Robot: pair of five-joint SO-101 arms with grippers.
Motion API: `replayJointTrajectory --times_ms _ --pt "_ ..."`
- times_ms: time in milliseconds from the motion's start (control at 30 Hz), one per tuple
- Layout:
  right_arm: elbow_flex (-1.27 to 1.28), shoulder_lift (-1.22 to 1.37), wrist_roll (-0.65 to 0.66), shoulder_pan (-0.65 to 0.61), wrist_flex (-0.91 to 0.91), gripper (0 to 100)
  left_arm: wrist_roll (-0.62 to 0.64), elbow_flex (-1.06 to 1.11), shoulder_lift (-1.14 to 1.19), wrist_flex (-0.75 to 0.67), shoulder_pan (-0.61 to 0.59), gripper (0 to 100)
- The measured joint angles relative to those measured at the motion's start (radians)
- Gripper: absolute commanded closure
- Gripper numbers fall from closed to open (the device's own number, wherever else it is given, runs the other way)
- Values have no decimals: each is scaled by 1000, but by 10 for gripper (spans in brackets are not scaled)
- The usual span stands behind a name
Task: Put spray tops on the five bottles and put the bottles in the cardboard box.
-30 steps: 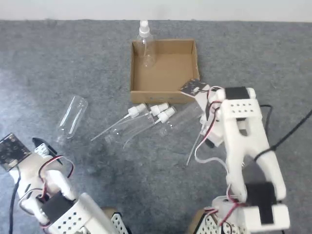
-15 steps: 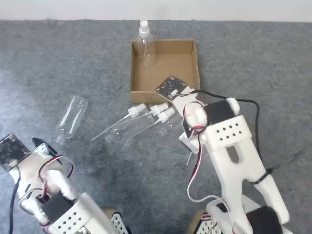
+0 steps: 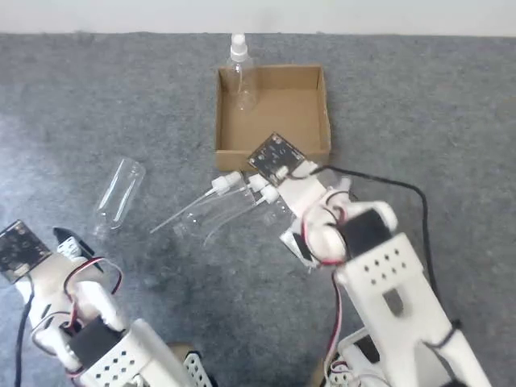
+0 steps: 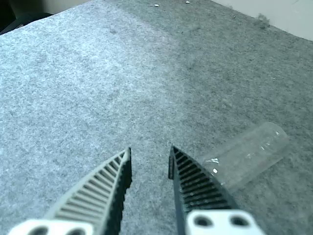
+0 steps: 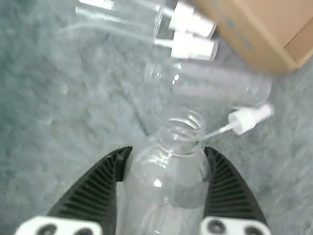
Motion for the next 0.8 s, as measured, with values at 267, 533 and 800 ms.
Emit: replayJointTrajectory --times_ms 267,533,800 --pt "164 -199 0 -2 -193 876 0 0 0 0 0 877" --pt "353 -324 -2 -2 -397 876 0 0 0 0 0 877" --pt "549 -450 -2 -2 -543 876 0 0 0 0 0 877"
